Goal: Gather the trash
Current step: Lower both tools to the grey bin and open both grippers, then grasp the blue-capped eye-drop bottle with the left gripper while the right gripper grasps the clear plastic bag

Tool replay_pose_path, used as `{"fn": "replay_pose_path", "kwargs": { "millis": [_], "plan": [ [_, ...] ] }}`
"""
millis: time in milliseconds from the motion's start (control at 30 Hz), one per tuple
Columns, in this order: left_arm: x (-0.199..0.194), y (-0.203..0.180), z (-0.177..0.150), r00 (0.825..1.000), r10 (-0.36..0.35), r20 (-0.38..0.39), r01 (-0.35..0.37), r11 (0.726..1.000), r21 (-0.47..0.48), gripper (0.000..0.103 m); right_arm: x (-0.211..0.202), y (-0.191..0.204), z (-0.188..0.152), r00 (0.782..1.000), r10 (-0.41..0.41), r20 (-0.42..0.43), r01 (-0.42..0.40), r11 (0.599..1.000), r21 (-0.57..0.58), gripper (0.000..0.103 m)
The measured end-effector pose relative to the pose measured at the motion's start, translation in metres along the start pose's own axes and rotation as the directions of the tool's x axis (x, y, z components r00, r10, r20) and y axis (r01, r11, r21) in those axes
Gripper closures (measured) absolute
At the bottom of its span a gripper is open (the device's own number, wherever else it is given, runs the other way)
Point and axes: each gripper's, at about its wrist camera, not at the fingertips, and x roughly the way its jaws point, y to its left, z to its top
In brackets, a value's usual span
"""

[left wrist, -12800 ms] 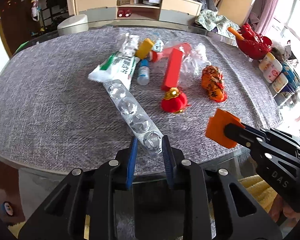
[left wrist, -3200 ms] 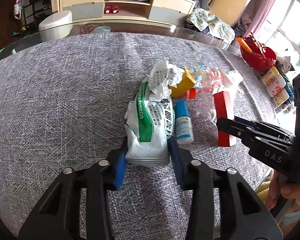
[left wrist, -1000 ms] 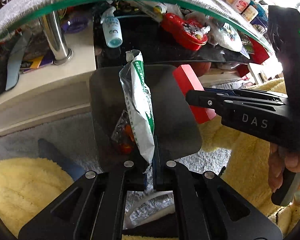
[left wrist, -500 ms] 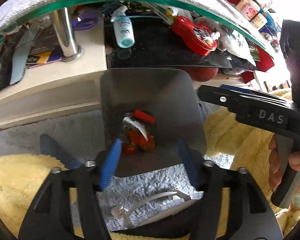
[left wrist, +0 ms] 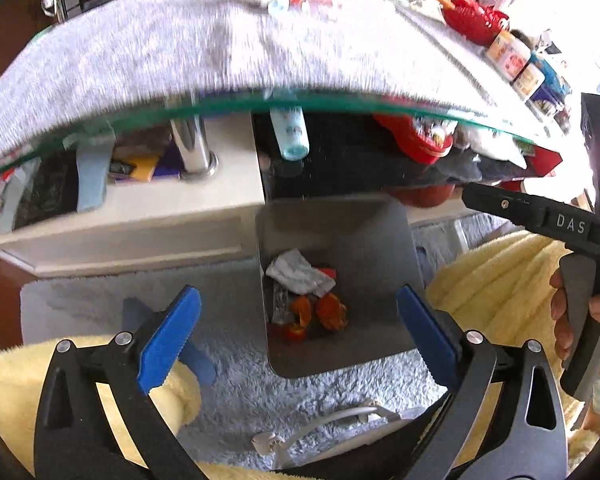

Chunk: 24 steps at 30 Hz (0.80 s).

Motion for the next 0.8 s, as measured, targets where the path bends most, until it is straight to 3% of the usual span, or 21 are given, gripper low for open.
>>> {"fn": "replay_pose_path", "kwargs": {
  "millis": [500,800],
  "plan": [
    [-0.018,0.01,0.086,0.995,0.018,0.093,-0.018,1.0,0.006,0.008,-0.02,0.011,0.094,0.991,-0.042,0.124,0.048,0.998,-0.048,0.004],
    [0.003,0.019,0.15,0.994,0.012,0.112,-0.011,1.0,-0.014,0.009,0.002,0.024,0.154,0.989,0.017,0.147,-0.01,0.999,-0.047,0.004]
  ]
}}
